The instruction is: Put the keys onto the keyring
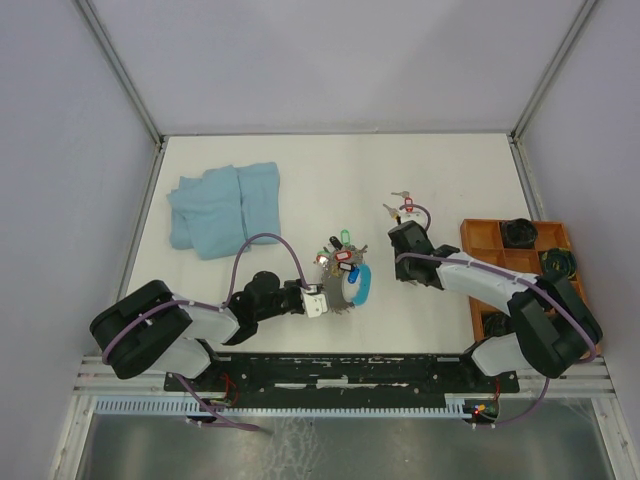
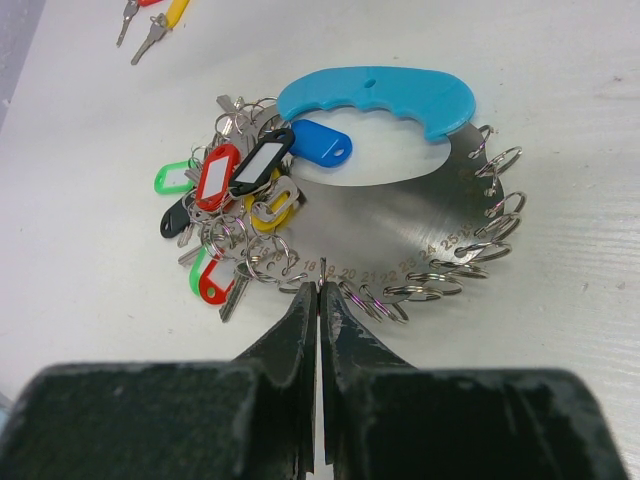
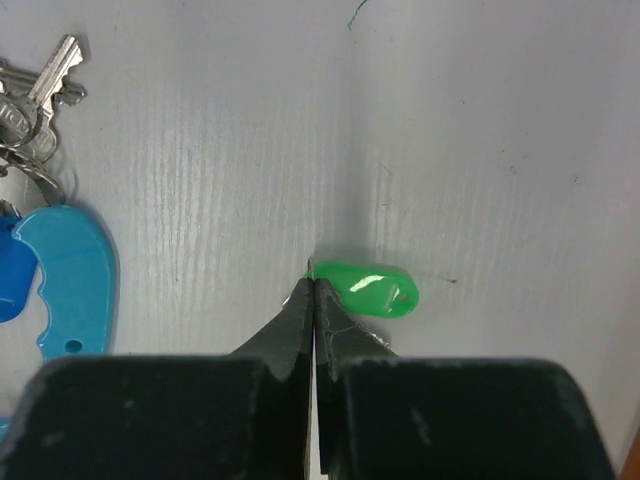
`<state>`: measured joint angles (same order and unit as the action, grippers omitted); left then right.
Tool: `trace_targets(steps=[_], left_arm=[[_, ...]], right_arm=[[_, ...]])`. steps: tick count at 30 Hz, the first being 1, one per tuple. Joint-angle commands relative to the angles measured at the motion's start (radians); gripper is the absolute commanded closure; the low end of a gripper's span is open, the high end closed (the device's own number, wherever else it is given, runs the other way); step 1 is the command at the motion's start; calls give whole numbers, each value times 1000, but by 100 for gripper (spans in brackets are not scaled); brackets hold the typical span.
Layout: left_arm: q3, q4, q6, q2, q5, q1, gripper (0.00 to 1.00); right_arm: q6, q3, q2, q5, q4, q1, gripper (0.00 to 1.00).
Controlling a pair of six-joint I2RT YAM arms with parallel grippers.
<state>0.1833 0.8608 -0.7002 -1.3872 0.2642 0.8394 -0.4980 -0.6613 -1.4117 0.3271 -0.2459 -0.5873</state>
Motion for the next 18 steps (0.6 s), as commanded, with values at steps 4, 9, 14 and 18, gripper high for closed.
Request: trace_targets(steps=[4,9,14,18], left_arm=[[23,50,3,17,19,5,97],[21,50,4,23,19,6,97],[19,51,5,30,19,6,97],[19,50,5,27,19,6,97]], right_arm=[[91,-191,15,-90,-299,-5,99],[206,-384,-101,-162,-549,8,99],[328,-522,-243,-233,-696,10,99],[397,-619,-344,-256,-787,9,99]])
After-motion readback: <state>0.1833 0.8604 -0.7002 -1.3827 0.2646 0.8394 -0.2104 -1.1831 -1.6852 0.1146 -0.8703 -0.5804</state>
